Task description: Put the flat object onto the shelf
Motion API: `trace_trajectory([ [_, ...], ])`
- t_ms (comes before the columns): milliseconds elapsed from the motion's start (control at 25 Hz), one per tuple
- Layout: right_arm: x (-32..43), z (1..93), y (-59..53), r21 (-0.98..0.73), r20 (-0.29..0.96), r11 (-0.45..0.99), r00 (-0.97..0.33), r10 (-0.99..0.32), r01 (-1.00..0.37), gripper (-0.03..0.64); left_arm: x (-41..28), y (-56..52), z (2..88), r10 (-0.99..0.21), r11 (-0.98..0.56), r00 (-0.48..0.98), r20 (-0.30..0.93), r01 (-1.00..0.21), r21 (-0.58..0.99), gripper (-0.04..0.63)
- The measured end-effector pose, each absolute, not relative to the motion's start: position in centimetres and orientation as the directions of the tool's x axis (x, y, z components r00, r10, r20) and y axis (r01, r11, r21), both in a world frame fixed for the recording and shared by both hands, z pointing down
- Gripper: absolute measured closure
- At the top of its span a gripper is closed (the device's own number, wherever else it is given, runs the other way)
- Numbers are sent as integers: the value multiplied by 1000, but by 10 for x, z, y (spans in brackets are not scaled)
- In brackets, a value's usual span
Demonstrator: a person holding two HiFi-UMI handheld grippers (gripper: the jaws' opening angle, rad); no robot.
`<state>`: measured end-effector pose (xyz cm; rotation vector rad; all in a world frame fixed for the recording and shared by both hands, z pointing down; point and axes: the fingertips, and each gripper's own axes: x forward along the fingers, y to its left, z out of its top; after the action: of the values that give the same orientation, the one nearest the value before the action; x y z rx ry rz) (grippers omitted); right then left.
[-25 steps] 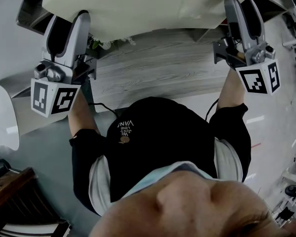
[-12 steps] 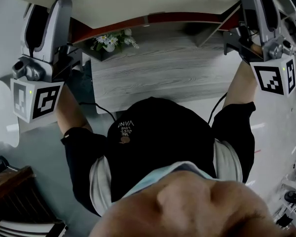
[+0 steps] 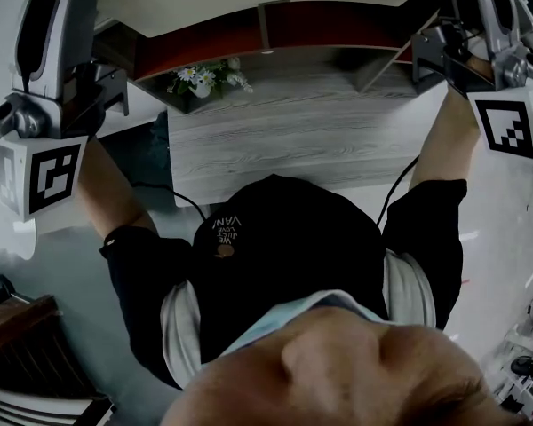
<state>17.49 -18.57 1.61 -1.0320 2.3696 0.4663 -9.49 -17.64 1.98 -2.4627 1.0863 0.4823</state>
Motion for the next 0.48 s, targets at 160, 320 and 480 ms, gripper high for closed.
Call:
trace_trajectory([
  [160,227,39,-192,-155,-550,469,-318,-772,-870,440,-94,-176,5,-601,-625,644,-473,-748,-224,373],
  [320,294,79,-214,-535,-367,157,61,-928,-830,443,-93,-181,-9,-592,-625,642,-487,-747,-226,373],
  [480,218,18,-218,-166,-570,546,-372,-732,-821,445,-91,-191,-18,-593,-611,639,-489,-753,-243,374],
])
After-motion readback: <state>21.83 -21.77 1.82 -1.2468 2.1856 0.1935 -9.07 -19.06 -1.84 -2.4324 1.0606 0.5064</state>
